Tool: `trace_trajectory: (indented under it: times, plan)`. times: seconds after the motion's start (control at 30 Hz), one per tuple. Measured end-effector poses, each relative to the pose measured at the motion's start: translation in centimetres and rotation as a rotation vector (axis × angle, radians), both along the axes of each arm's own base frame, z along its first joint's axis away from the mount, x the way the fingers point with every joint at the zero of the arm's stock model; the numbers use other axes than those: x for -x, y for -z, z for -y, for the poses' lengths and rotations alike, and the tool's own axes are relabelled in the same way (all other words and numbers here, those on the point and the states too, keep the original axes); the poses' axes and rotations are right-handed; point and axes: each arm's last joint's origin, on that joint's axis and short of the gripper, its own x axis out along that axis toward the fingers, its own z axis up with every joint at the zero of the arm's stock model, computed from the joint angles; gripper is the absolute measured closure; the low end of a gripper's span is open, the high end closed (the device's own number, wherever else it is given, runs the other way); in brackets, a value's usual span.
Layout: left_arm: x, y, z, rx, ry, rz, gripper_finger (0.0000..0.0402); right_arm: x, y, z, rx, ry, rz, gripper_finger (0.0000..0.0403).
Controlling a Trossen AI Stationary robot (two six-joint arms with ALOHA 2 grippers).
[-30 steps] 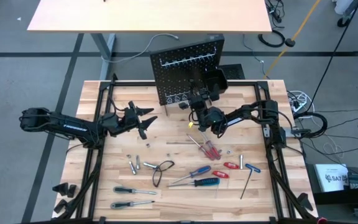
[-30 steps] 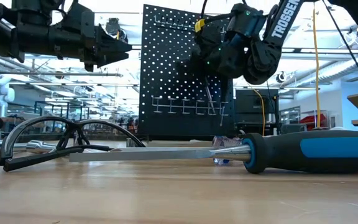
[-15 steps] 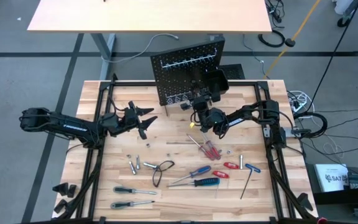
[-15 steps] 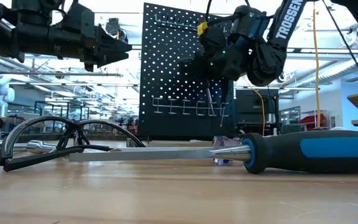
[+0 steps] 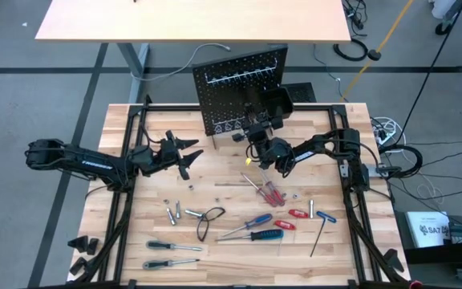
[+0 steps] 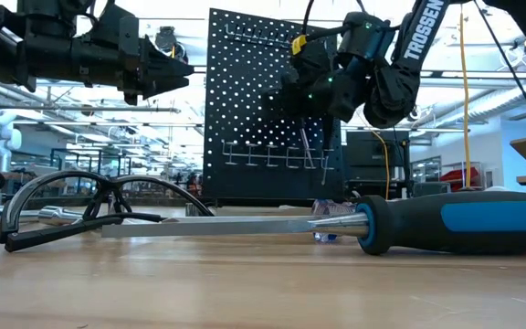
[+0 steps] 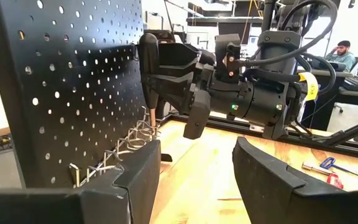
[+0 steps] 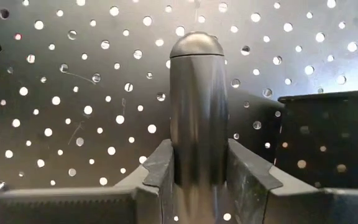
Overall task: Hang tools onto peg board
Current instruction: Hang the black screwdriver on the peg board
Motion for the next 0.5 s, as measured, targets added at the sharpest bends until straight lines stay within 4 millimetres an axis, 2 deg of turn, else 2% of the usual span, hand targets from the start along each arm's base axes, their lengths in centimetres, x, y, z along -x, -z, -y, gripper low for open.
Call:
trace_trajectory:
  times: [0.5]
  plan:
    - [0.0, 0.0, 0.1, -0.011, 0.034, -0.003, 0.0201, 0.9, 1.3, -0.8, -0.009, -0.054, -0.022, 0.0302]
